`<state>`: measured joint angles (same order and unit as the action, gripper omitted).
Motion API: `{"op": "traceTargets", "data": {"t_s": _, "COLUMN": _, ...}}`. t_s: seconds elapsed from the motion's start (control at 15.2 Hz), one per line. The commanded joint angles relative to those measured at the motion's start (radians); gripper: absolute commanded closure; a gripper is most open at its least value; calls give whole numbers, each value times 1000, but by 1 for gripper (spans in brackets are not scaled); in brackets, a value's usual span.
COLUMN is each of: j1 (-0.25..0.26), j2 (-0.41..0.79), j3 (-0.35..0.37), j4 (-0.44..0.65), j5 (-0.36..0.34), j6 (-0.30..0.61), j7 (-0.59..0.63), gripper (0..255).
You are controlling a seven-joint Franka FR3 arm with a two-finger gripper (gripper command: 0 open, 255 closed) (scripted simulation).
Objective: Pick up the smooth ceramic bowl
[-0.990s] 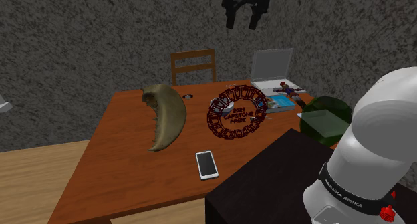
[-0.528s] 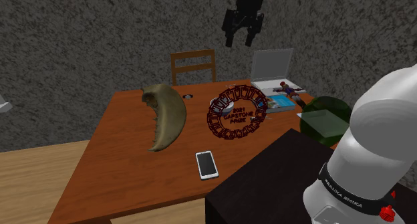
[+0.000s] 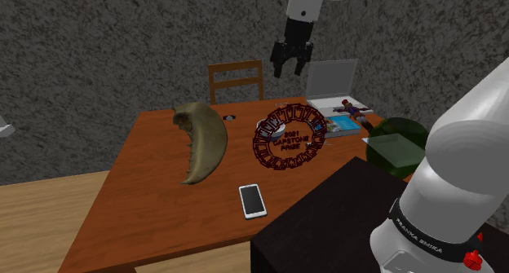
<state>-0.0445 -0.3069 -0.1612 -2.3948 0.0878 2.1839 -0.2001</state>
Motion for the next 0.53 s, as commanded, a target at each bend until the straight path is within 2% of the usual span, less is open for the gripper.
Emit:
{"op": "traceTargets", "data": {"t_s": 0.0, "j1": -2, "j2": 74, "j3": -22, "j4": 17, "j5": 14, "j6": 54, "j7": -39, "gripper": 0}}
{"op": "traceTargets", "data": {"t_s": 0.46, "j1": -17, "j2": 333, "j3": -73, "j4": 125, "j5": 101, "j6": 181, "j7": -178, "gripper": 0}}
